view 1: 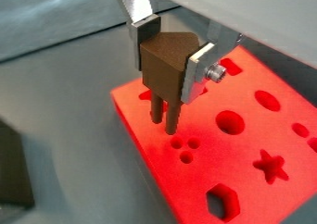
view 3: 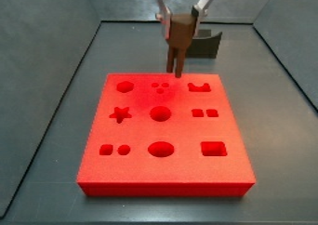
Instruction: Insert the 3 prong object.
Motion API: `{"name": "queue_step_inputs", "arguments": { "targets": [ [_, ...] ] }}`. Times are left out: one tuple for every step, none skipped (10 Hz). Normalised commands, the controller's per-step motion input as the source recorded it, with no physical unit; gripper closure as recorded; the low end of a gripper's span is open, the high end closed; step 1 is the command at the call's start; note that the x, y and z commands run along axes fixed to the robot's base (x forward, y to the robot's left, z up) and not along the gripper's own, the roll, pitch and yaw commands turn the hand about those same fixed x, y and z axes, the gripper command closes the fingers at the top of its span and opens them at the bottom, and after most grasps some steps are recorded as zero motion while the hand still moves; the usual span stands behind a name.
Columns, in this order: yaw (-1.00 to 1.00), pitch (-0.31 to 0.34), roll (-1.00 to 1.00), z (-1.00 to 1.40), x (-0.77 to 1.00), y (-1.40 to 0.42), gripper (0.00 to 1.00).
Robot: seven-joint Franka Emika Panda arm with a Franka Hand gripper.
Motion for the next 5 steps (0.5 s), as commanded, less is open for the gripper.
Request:
{"name": "queue_step_inputs", "arguments": {
  "targets": [
    [-1.0, 0.004, -0.08, -0.02, 0.0, -0.01, 1.0],
    [-1.0, 0.076, -0.08, -0.15, 0.0, 0.0, 1.0],
    [-0.99, 0.117, -0.07, -0.15, 0.0, 0.0, 1.0],
    [-0.97, 0.13, -0.08, -0.13, 0.0, 0.0, 1.0],
    [-0.57, 0.117, -0.11, 0.0, 0.2, 0.02, 1.0]
  ]
}}
